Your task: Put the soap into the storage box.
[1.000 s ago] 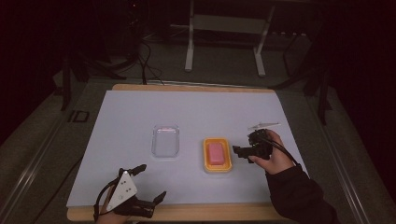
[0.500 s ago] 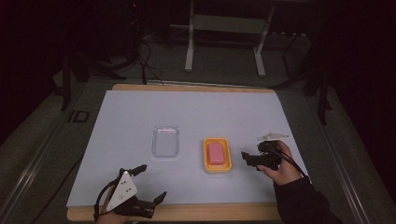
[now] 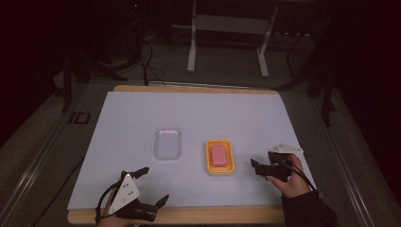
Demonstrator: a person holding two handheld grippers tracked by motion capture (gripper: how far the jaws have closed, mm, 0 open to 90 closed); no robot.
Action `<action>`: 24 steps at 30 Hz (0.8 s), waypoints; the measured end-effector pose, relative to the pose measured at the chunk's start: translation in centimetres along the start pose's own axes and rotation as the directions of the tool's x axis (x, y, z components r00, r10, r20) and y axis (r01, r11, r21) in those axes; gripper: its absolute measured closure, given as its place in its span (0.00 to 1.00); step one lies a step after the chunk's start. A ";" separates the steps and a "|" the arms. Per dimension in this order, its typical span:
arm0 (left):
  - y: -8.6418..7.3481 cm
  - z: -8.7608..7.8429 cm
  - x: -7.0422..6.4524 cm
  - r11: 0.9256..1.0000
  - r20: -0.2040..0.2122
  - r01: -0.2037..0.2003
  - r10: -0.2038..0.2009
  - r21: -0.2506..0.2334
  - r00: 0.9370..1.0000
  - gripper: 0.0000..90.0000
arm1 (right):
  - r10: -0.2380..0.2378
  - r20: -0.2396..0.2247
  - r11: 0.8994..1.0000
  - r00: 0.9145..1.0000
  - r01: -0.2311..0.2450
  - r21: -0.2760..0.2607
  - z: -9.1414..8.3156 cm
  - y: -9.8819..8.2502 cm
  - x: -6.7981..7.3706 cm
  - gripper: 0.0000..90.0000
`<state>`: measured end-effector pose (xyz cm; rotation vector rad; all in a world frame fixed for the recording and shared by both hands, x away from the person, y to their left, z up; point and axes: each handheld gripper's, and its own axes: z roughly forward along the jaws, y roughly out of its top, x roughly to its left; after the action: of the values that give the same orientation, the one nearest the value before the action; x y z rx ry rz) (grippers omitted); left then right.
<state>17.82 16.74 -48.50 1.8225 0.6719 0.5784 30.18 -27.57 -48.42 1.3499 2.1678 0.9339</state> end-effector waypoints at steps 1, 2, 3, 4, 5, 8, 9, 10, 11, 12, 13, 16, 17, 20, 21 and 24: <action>0.0 0.0 0.0 1.000 0.000 0.000 0.000 0.000 1.000 0.00 | -0.001 0.007 1.000 1.000 0.001 -0.013 -0.2 -0.4 -0.1 0.25; 0.0 0.0 0.0 1.000 0.002 0.000 0.000 0.000 1.000 0.00 | 0.000 0.015 1.000 1.000 0.000 -0.016 -0.2 -0.5 -0.1 0.25; 0.0 0.0 0.0 1.000 0.002 0.000 0.000 0.000 1.000 0.00 | -0.002 0.024 1.000 1.000 0.003 -0.018 -0.3 -0.7 -0.2 0.25; 0.0 0.0 0.0 1.000 0.002 -0.002 0.002 0.000 1.000 0.00 | 0.000 0.024 1.000 1.000 0.000 -0.021 -0.4 -0.8 -0.2 0.25; 0.0 0.0 0.0 1.000 0.001 -0.002 0.002 0.001 1.000 0.00 | 0.007 0.025 1.000 1.000 -0.006 -0.023 -0.5 -0.9 -0.2 0.25; 0.0 0.0 0.0 1.000 0.001 -0.005 0.005 0.002 1.000 0.00 | -0.004 0.036 1.000 0.999 0.005 -0.025 -0.6 -1.4 -0.3 0.25; 0.0 0.0 0.0 1.000 0.001 -0.005 0.005 0.002 1.000 0.00 | -0.005 0.041 1.000 0.999 0.006 -0.027 -0.7 -1.6 -0.3 0.25; 0.0 0.0 0.0 1.000 0.001 -0.005 0.005 0.002 1.000 0.00 | -0.008 0.046 1.000 0.999 0.009 -0.024 -0.7 -1.7 -0.4 0.25; 0.0 0.0 0.0 1.000 0.001 -0.005 0.005 0.002 1.000 0.00 | -0.009 0.054 1.000 0.999 0.010 -0.025 -0.8 -1.9 -0.4 0.25; 0.0 0.0 0.0 1.000 0.001 -0.006 0.006 0.002 1.000 0.00 | -0.012 0.057 0.999 0.998 0.014 -0.031 -0.9 -2.0 -0.6 0.25; 0.0 0.0 0.0 1.000 0.001 -0.006 0.006 0.002 1.000 0.00 | -0.012 0.057 0.999 0.998 0.014 -0.031 -0.9 -2.0 -0.6 0.25; 0.0 0.0 -0.1 1.000 0.003 -0.008 0.008 0.002 1.000 0.00 | -0.009 0.077 0.999 0.997 0.013 -0.046 -1.2 -2.4 -0.9 0.25; 0.0 0.0 -0.1 1.000 0.003 -0.008 0.008 0.003 1.000 0.00 | -0.007 0.077 0.999 0.997 0.011 -0.047 -1.2 -2.5 -1.0 0.25; 0.0 0.0 -0.1 1.000 0.002 -0.009 0.009 0.002 1.000 0.00 | 0.000 0.091 0.999 0.996 0.003 -0.040 -1.2 -2.7 -1.3 0.26; 0.0 0.0 -0.1 1.000 0.002 -0.009 0.009 0.002 1.000 0.00 | 0.000 0.091 0.999 0.996 0.003 -0.040 -1.2 -2.7 -1.3 0.26; 0.1 -0.1 -0.1 1.000 0.004 -0.009 0.009 0.001 1.000 0.00 | 0.011 0.112 0.999 0.994 -0.006 -0.047 -1.2 -2.7 -1.6 0.26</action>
<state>17.73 16.69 -48.43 1.8277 0.6619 0.5808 28.44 -30.22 -49.61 1.3570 2.0455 0.8847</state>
